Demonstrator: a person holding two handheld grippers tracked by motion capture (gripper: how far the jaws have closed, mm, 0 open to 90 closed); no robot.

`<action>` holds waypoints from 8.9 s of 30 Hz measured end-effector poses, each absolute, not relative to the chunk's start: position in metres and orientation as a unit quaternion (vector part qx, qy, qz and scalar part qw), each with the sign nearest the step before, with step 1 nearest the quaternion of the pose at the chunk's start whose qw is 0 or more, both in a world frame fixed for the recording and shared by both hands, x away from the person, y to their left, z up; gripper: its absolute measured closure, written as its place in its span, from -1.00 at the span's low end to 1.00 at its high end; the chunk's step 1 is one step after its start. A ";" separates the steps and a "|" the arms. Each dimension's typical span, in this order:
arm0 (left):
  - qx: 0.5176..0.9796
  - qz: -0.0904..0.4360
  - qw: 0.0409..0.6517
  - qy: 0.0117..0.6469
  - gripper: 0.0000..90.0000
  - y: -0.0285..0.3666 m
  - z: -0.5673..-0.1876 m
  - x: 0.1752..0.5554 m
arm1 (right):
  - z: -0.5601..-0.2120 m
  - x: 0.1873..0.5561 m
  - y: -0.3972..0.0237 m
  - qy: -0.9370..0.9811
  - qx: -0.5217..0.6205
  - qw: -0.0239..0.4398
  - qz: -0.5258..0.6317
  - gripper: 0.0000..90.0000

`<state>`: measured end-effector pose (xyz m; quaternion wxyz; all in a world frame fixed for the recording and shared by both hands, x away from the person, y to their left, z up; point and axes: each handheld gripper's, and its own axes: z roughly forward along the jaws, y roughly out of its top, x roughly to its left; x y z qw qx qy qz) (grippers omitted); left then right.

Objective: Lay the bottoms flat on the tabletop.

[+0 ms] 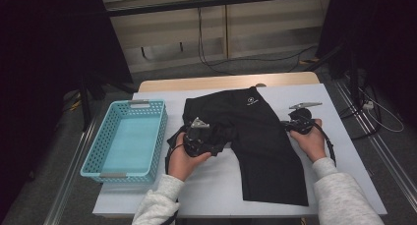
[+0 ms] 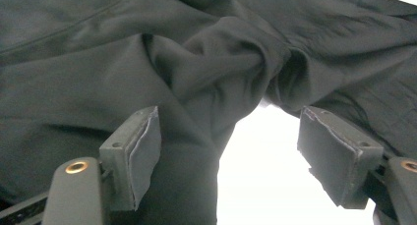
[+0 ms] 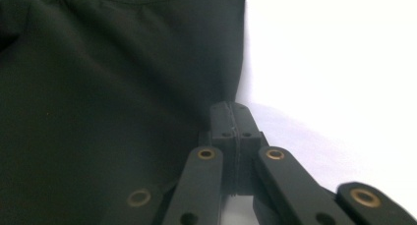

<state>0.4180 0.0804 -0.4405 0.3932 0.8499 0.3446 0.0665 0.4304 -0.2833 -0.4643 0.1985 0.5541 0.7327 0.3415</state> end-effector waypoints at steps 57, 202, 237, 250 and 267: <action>0.842 0.062 0.397 0.361 -0.45 0.089 -0.441 0.425 | -0.470 0.485 -0.309 0.692 0.588 0.200 0.369 0.99; 0.861 0.062 0.385 0.327 -0.23 0.080 -0.442 0.413 | -0.458 0.291 -0.217 0.838 0.404 0.143 0.338 0.76; 0.849 0.060 0.411 0.328 0.90 0.091 -0.402 0.460 | -0.457 0.307 -0.203 0.814 0.398 0.157 0.393 -0.04; 0.846 0.092 0.402 0.339 0.46 0.093 -0.427 0.472 | -0.463 0.313 -0.193 0.817 0.396 0.173 0.382 0.01; 0.867 0.122 0.391 0.283 -0.14 0.098 -0.422 0.412 | -0.465 0.335 -0.190 0.823 0.404 0.196 0.347 0.95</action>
